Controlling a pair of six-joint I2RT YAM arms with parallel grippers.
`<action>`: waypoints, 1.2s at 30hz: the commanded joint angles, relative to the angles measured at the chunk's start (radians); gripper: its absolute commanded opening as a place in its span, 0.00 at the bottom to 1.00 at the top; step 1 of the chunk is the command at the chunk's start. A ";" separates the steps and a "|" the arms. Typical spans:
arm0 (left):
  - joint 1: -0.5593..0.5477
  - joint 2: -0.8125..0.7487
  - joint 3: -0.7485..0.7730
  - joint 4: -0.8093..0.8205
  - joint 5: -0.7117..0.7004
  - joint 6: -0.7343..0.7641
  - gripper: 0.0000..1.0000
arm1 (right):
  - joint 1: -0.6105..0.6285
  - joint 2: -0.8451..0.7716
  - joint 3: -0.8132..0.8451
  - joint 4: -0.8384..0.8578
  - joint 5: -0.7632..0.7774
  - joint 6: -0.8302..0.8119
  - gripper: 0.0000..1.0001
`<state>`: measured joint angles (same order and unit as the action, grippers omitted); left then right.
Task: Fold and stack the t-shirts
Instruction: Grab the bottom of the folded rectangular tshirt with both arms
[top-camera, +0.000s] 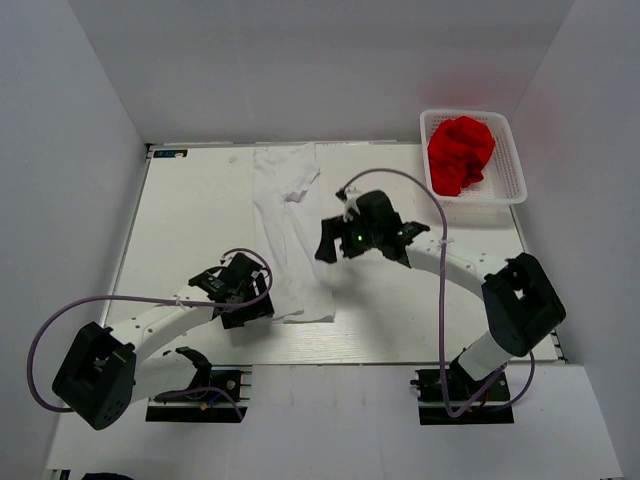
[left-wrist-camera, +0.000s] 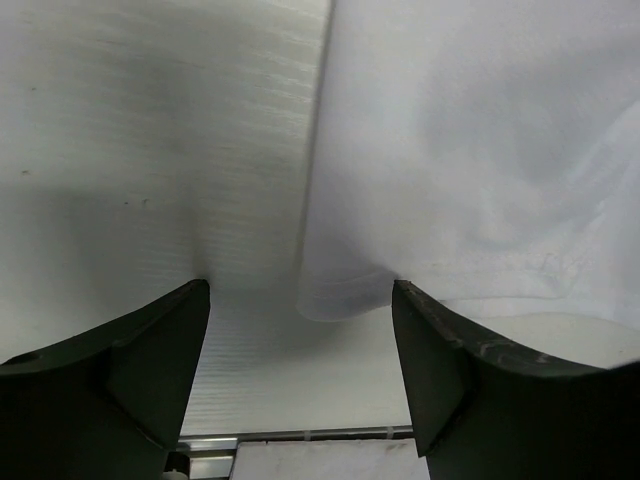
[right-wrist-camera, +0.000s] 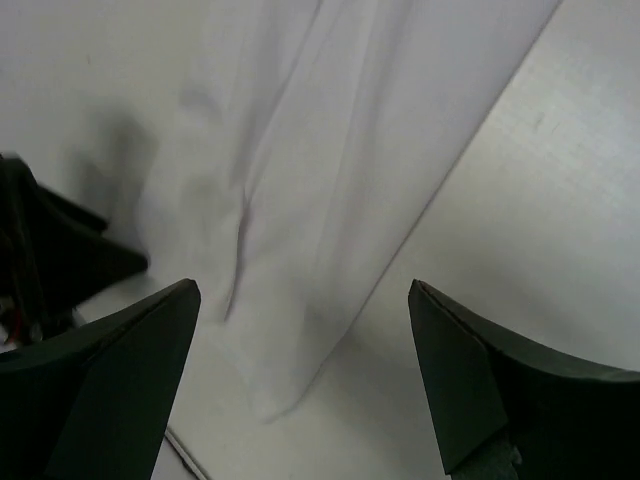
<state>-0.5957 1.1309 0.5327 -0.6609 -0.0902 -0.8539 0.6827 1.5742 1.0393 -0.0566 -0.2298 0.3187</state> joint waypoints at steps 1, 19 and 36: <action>-0.007 0.021 -0.043 0.076 0.049 0.015 0.83 | 0.034 -0.037 -0.146 -0.069 -0.135 0.149 0.90; -0.007 0.004 -0.109 0.084 0.141 0.046 0.50 | 0.173 0.067 -0.206 -0.160 -0.198 0.195 0.75; -0.007 0.015 0.008 0.046 0.130 0.055 0.00 | 0.193 0.096 -0.133 -0.158 -0.059 0.132 0.00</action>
<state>-0.5980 1.1507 0.4915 -0.5396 0.0673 -0.8204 0.8658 1.6913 0.8635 -0.2153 -0.3443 0.4904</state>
